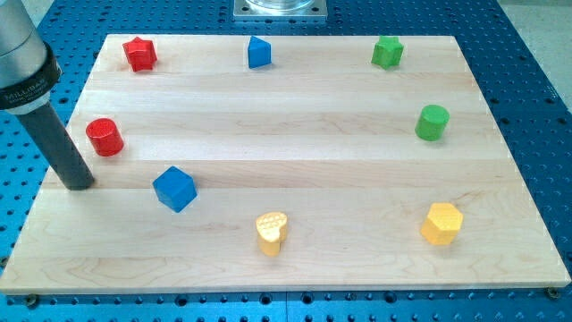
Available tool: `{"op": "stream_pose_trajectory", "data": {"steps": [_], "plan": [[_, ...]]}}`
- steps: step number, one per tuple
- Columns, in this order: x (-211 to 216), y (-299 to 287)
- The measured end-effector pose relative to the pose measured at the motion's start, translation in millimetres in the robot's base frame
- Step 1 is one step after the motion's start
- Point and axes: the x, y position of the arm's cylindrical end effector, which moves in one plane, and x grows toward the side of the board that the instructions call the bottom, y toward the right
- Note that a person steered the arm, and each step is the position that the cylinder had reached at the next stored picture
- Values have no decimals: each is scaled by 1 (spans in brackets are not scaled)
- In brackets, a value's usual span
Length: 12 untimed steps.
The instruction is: Place the red star in between the red circle and the blue triangle
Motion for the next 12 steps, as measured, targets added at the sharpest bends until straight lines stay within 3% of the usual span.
{"op": "stream_pose_trajectory", "data": {"steps": [3,4,5,6,7,9,11,12], "plan": [[-4,-2],[-6,47],[-52,98],[-106,103],[-130,27],[-237,-46],[-255,18],[-277,14]]}}
